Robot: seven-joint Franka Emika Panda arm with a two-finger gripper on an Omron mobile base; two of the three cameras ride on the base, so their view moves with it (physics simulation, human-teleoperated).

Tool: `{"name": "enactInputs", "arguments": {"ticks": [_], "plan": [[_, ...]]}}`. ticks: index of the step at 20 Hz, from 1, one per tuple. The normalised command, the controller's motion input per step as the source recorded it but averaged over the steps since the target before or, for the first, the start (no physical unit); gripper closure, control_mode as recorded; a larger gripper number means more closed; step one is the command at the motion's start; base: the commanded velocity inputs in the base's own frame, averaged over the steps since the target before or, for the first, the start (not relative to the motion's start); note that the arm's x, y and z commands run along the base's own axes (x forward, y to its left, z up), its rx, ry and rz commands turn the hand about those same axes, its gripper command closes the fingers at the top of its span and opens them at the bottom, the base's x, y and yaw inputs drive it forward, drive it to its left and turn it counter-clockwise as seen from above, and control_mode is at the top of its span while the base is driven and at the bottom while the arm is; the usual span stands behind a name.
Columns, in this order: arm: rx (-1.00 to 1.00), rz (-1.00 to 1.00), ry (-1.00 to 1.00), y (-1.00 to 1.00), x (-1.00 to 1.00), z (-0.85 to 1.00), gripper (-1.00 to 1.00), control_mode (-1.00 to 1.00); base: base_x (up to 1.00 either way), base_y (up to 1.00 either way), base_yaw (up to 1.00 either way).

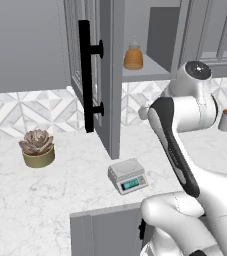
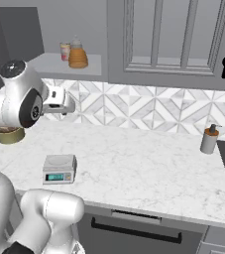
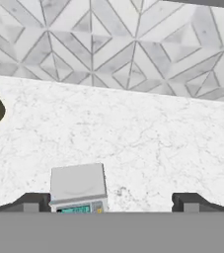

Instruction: Pick the honey bottle and place it on the digital scale for weighing, and close the cabinet.

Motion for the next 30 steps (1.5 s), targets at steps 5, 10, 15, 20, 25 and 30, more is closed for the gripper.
{"name": "enactInputs", "arguments": {"ticks": [5, 10, 15, 20, 25, 30], "plan": [[0.00, 0.00, -0.37, 0.00, -0.48, 0.77, -1.00, -1.00, 0.00, 0.00, 0.00], [0.03, 0.00, -0.19, 0.03, -0.07, 0.80, -1.00, -1.00, 0.00, 0.00, 0.00], [0.01, 0.00, -0.16, 0.02, -0.05, 0.78, -1.00, -1.00, 0.00, 0.00, 0.00], [0.01, 0.00, -0.09, -0.01, 0.00, 0.49, -1.00, -1.00, 0.00, 0.00, 0.00], [0.00, 0.00, -0.06, -0.02, 0.12, 0.12, -1.00, -1.00, 0.00, 0.00, 0.00], [0.00, 0.00, -0.04, -0.02, 0.39, 0.02, -1.00, -1.00, 0.00, 0.00, 0.00]]}}
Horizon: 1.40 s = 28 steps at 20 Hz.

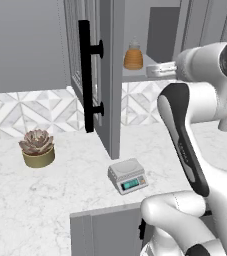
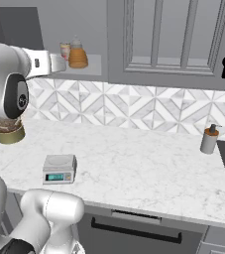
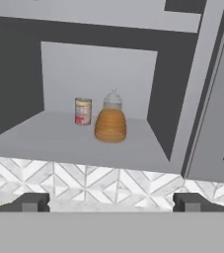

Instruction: Pick the honey bottle and place it on the digital scale for weighing, and close the cabinet.

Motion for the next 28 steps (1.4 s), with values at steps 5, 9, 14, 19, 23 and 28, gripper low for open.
{"name": "enactInputs", "arguments": {"ticks": [5, 9, 14, 19, 23, 28], "plan": [[0.00, 0.03, -0.17, -0.01, 0.21, 0.19, -1.00, -1.00, 0.00, 0.00, 0.00], [0.00, 0.03, -0.08, 0.00, 0.28, 0.17, -1.00, -1.00, 0.00, 0.00, 0.00], [0.00, 0.00, -0.03, 0.00, 0.45, 0.28, -1.00, -1.00, 0.00, 0.00, 0.00], [0.00, 0.00, 0.00, -0.01, 0.59, 0.04, -1.00, -1.00, 0.00, 0.00, 0.00], [0.00, 0.00, 0.00, 0.00, 0.80, 0.00, -1.00, -1.00, 0.00, 0.00, 0.00], [0.00, 0.00, 0.00, 0.00, 0.76, 0.00, -1.00, -1.00, 0.00, 0.00, 0.00]]}}
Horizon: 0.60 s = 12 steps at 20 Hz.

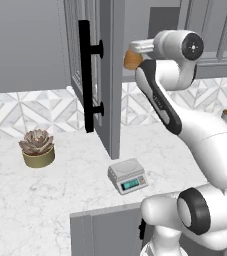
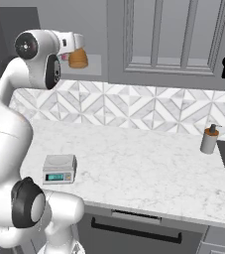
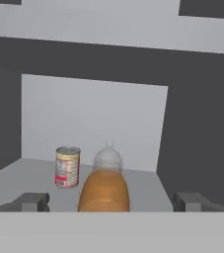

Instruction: Pick the honey bottle and place it on the digital scale for weighing, and close the cabinet.

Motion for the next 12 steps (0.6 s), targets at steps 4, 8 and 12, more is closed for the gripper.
{"name": "enactInputs", "arguments": {"ticks": [4, 8, 12], "plan": [[0.00, 0.00, 0.00, 0.01, 0.72, -0.01, -1.00, -1.00, 0.00, 0.00, 0.00], [0.00, 0.00, 0.00, 0.17, 0.58, -0.01, -1.00, -1.00, 0.00, 0.00, 0.00], [0.02, 0.05, 0.00, 0.05, 0.31, -0.03, -1.00, -1.00, 0.00, 0.00, 0.00]]}}
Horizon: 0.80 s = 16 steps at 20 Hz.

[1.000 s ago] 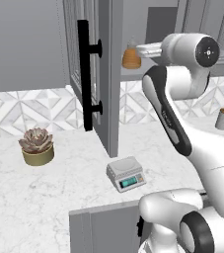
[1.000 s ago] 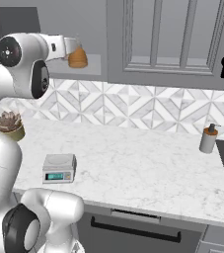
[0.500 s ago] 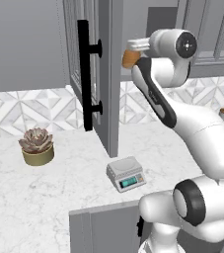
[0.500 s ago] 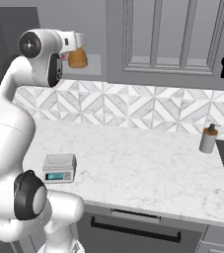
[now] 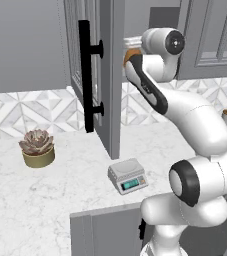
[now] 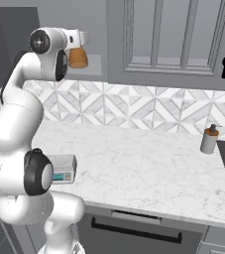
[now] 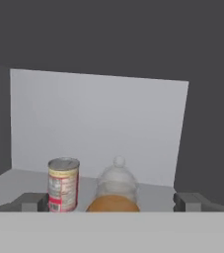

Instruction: Pick the honey bottle and place it on the digital scale for weighing, and close the cabinet.

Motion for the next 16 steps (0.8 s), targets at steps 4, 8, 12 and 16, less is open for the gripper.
{"name": "enactInputs", "arguments": {"ticks": [4, 8, 12, 16], "plan": [[0.03, 0.00, 0.04, 0.00, 0.04, -0.26, -1.00, -1.00, 0.00, 0.00, 0.00], [0.00, 0.00, 0.05, 0.00, 0.22, -0.27, -1.00, -1.00, 0.00, 0.00, 0.00], [0.00, 0.00, 0.00, 0.01, 0.33, -0.02, -1.00, -1.00, 0.00, 0.00, 0.00], [0.00, 0.00, 0.00, 0.00, 0.42, 0.00, -1.00, -1.00, 0.00, 0.00, 0.00]]}}
